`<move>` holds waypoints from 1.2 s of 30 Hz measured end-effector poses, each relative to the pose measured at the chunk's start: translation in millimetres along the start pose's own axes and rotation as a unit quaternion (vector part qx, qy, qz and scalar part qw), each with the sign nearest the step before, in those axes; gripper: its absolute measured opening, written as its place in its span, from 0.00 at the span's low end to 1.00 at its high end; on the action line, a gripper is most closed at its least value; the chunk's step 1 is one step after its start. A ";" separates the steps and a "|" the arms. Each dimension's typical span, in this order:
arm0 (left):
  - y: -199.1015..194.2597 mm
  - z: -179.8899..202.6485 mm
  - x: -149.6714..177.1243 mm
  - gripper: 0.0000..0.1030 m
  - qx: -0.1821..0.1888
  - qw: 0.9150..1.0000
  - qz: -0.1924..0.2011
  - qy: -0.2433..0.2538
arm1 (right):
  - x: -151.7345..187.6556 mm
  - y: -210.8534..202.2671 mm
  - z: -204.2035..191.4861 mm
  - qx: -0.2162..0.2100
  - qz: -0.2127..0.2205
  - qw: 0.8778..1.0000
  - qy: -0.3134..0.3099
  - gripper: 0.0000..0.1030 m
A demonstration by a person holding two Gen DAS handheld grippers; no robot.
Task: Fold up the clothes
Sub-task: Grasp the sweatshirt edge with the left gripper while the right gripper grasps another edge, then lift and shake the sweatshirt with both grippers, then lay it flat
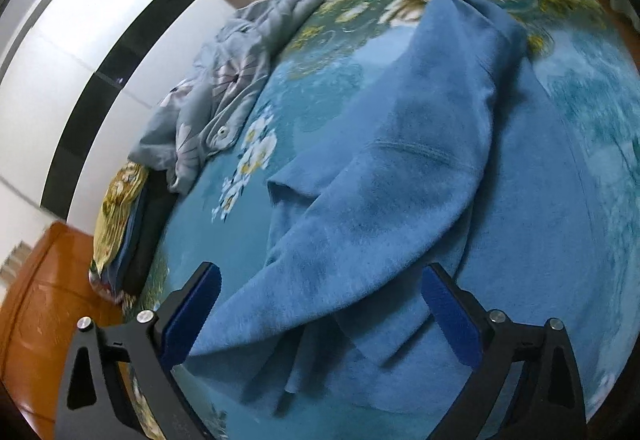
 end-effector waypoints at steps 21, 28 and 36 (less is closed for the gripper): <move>26.1 -16.7 -1.6 0.03 0.066 0.986 -0.017 -0.149 | -19.2 20.4 10.0 -0.016 0.004 0.999 0.031 0.45; 7.3 -56.3 -8.3 0.02 0.053 0.963 -0.005 -0.265 | -31.4 -2.9 -5.9 -0.010 0.017 0.998 0.059 0.04; -57.5 -123.7 -13.1 0.02 -0.013 0.940 0.044 -0.337 | -80.8 -89.6 -58.2 -0.007 0.116 0.993 0.035 0.03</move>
Point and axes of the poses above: each gripper's, at about its wrist camera, not at the fingertips, and y roughly the way its jaws point, z to its right, x to its underside, the point moved 10 cm from there along y, roughly the way its jaws point, and after that the axes turned 6 degrees about -x, right-handed, at the moved point
